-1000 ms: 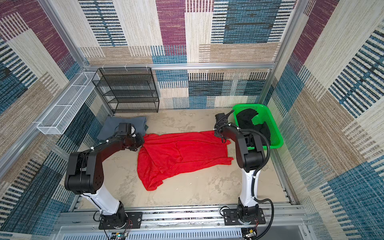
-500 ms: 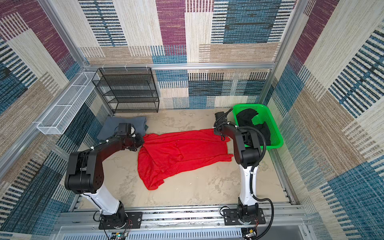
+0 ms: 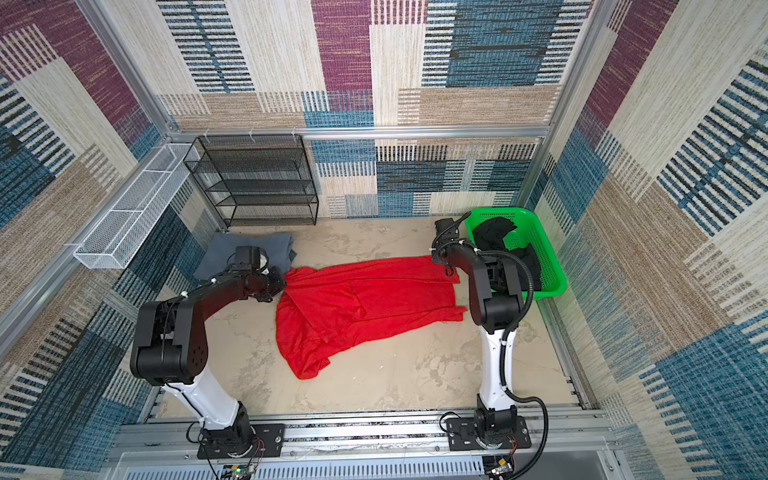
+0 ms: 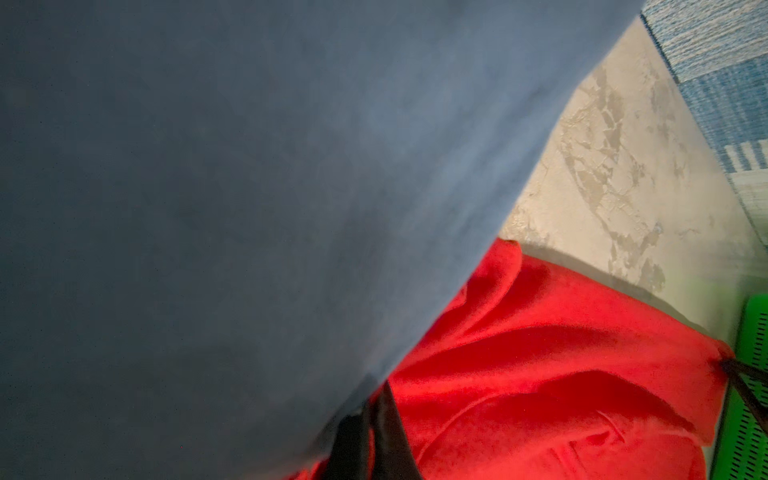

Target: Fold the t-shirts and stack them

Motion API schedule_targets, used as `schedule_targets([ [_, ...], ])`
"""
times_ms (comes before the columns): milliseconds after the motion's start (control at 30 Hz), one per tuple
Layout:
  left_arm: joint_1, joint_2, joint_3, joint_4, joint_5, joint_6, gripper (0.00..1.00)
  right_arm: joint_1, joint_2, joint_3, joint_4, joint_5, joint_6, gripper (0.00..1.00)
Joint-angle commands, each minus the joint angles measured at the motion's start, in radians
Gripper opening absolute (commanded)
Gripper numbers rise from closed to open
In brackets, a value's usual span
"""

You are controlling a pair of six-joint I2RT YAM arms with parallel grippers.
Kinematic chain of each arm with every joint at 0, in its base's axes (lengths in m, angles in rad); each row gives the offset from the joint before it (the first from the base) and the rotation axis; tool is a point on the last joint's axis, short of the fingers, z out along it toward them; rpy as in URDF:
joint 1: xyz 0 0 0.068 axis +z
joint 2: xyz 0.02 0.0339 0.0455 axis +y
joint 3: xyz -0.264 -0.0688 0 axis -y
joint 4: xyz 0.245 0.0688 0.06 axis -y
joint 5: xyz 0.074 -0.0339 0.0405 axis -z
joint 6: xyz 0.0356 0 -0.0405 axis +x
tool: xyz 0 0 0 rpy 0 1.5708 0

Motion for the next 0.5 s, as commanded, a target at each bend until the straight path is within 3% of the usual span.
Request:
schedule_targets([
  [0, 0.003, 0.011, 0.018, -0.003, 0.011, 0.007, 0.00, -0.003, 0.017, 0.038, -0.006, -0.009, -0.006, 0.00],
  [467, 0.002, 0.012, 0.040, -0.014, 0.012, 0.014, 0.00, -0.003, 0.057, 0.155, -0.048, -0.006, -0.005, 0.00],
])
